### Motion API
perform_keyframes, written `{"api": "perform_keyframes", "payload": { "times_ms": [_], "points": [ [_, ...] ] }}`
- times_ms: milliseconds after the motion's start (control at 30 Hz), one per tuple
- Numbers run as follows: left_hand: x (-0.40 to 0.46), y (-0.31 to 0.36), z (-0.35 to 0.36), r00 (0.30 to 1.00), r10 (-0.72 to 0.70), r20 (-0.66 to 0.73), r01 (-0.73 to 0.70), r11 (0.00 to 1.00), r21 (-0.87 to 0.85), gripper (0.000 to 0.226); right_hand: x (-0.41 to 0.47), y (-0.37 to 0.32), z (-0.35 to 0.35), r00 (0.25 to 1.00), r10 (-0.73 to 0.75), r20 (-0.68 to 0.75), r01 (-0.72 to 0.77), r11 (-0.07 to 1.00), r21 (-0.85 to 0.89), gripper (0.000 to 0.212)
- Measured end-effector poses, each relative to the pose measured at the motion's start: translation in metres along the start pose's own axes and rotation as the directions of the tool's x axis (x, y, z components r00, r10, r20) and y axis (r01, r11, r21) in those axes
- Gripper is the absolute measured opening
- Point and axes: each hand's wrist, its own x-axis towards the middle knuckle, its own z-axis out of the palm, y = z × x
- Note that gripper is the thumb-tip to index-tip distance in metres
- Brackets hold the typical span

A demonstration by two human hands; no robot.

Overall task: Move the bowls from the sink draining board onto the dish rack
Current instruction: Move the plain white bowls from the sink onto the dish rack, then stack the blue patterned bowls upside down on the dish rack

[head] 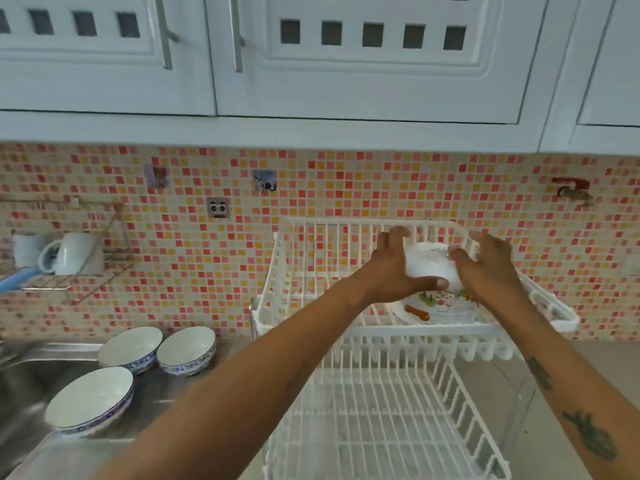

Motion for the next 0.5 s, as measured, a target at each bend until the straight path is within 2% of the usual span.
{"api": "perform_keyframes", "payload": {
  "times_ms": [100,233,300,400,500],
  "points": [
    [-0.021,-0.001,-0.031,0.991,-0.055,-0.122,0.027,0.973,-0.227,0.079,-0.026,-0.035,0.008,0.976,-0.198,-0.09,0.205,0.975,0.086,0.041],
    [-0.069,-0.022,-0.081,0.951,-0.222,-0.217,0.077,0.846,-0.528,0.049,-0.059,-0.095,0.048,0.943,-0.329,-0.039,0.323,0.886,0.333,0.023],
    [-0.099,-0.042,-0.108,0.927,-0.281,-0.249,0.056,0.759,-0.649,0.035,-0.082,-0.129,0.076,0.917,-0.399,-0.021,0.367,0.821,0.437,0.018],
    [-0.148,-0.083,-0.155,0.848,-0.371,-0.377,0.007,0.721,-0.693,0.016,-0.119,-0.178,0.121,0.863,-0.504,-0.009,0.434,0.732,0.525,0.02],
    [-0.201,-0.135,-0.194,0.734,-0.454,-0.504,0.051,0.778,-0.626,0.002,-0.156,-0.22,0.174,0.802,-0.595,0.054,0.436,0.644,0.628,0.021]
  ]
}}
